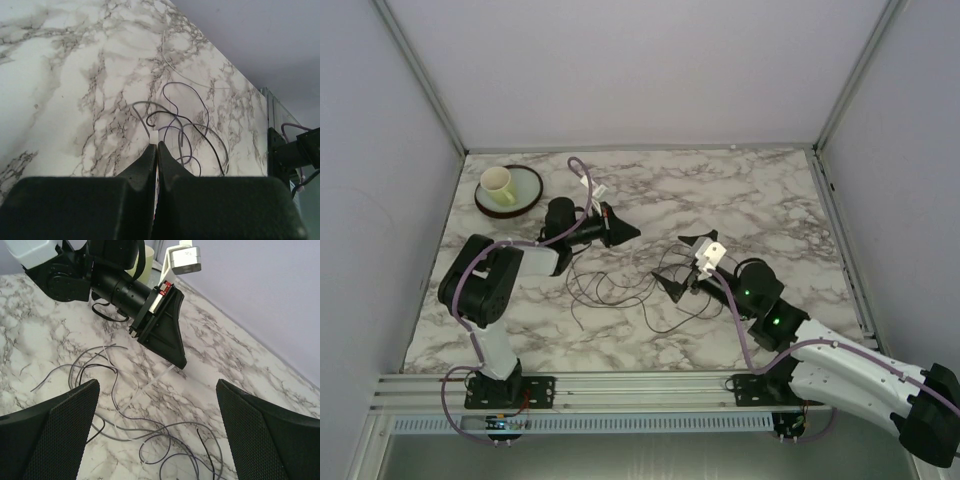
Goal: Zip-tie the wires
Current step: Tie the cable at the center of the board.
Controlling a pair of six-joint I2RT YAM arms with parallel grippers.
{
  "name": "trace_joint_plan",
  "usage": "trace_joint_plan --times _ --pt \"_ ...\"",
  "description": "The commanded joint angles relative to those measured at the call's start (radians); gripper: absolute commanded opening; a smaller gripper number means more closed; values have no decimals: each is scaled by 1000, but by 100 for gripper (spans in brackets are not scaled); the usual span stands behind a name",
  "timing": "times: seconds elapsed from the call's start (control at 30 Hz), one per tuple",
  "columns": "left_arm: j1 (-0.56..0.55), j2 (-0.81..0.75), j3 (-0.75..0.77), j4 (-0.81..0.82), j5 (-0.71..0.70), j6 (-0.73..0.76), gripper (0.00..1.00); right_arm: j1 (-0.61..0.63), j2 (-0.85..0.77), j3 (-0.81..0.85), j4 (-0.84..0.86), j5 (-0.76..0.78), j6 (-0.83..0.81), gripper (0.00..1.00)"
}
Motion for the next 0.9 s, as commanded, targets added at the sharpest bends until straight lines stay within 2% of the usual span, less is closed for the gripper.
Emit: trace_joint_plan --times 0.0,0.13,0.27,0.37,0.57,0.67,0.87 --pt "-26 -28 -26 70 37 2 0 38 -4 -16 2 21 -31 98" --pt "-38 6 -27 67 67 -8 0 102 20 -42 -10 26 -61 93" --pt "-39 34 -12 67 97 -25 0 216 48 -56 -59 62 -145 79" --pt "-40 43 2 33 107 -10 0 291 77 -57 -96 70 -217 74" --pt "-51 63 14 8 124 0 0 333 159 -67 -139 20 -336 73" --pt "-56 74 11 9 128 0 0 332 223 -84 -115 17 -375 76" --pt "-56 88 5 12 111 2 0 294 398 -91 0 -22 -342 81"
